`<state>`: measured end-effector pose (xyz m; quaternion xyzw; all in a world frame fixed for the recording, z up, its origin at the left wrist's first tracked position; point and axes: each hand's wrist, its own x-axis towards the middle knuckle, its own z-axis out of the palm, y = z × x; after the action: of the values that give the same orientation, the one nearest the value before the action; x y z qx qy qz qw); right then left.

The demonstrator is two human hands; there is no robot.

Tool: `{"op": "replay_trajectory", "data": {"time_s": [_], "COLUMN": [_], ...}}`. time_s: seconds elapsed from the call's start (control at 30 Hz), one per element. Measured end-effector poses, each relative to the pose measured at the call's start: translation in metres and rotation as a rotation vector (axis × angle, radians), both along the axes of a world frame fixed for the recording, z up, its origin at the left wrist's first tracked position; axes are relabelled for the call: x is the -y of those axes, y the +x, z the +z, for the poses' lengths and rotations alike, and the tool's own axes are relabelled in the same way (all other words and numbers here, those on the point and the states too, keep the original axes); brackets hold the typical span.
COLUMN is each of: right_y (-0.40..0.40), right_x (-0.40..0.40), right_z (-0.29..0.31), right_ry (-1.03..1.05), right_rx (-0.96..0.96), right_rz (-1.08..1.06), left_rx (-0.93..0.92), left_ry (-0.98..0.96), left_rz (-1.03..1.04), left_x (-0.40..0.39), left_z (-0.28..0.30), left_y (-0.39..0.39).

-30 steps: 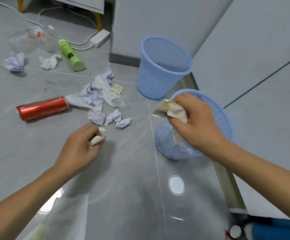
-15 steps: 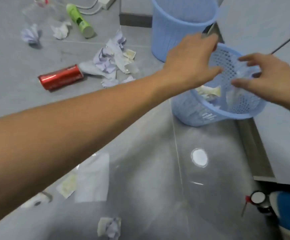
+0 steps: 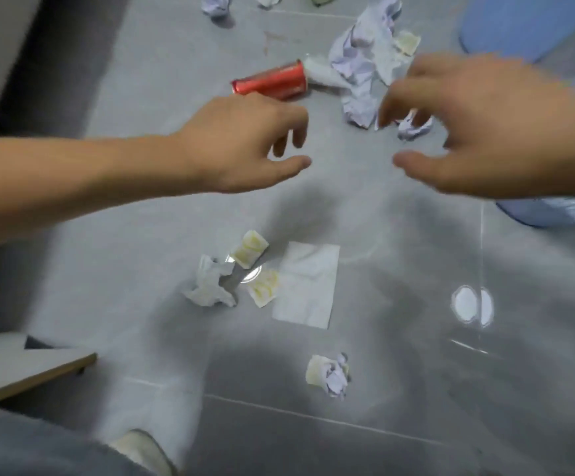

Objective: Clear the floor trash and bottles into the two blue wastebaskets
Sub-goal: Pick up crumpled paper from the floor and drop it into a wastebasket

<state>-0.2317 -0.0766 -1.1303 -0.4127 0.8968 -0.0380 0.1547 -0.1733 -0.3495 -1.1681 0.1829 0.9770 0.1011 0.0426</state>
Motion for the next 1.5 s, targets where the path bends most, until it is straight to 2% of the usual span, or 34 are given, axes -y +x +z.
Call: {"op": "replay_trajectory", "data": {"time_s": [0.03,0.1,0.2,0.33,0.5,0.7,0.9,1.03,1.13,1.27,1.37,1.43,1.5], "right_y": [0.021,0.065,0.113,0.162,0.165,0.146,0.134,0.131,0.117,0.068,0.022,-0.007,-0.028], "right_x": [0.024,0.060,0.091,0.100,0.085,0.084,0.067,0.063,0.050,0.008,-0.043,-0.087,-0.137], "right_z": [-0.005,-0.055,-0.121,-0.161,-0.185,-0.196,-0.210,-0.214,-0.187,-0.089,-0.004,0.039,0.066], "right_ry": [-0.011,0.065,0.109,0.150,0.225,0.156,0.057,-0.012,-0.031,-0.119,-0.233,-0.352,-0.448], "right_rx": [-0.007,0.059,0.154,0.131,0.095,0.053,0.083,0.180,0.254,0.226,0.076,-0.071,-0.215], "right_rz": [0.067,0.183,0.124,0.195,0.303,0.350,0.346,0.337,0.349,0.255,0.009,-0.246,-0.507], "left_rx": [0.017,0.022,0.060,0.216,0.300,0.239,0.154,0.153,0.120,0.042,0.022,0.024,-0.081], "left_ry": [0.011,0.038,-0.038,-0.182,-0.158,-0.098,-0.060,0.003,0.123,0.267,0.370,0.444,0.488], "left_rz": [0.045,0.110,0.149,0.167,0.051,-0.204,-0.169,-0.212,-0.205,-0.225,-0.294,-0.401,-0.500], "left_x": [0.012,0.032,0.062,0.094,0.087,0.074,0.068,0.074,0.075,0.051,0.005,-0.035,-0.083], "left_z": [-0.017,-0.054,-0.099,-0.132,-0.151,-0.167,-0.180,-0.184,-0.172,-0.116,-0.065,-0.023,0.019], "left_y": [0.018,0.061,0.127,0.181,0.170,0.137,0.144,0.161,0.156,0.106,0.055,0.019,-0.021]}}
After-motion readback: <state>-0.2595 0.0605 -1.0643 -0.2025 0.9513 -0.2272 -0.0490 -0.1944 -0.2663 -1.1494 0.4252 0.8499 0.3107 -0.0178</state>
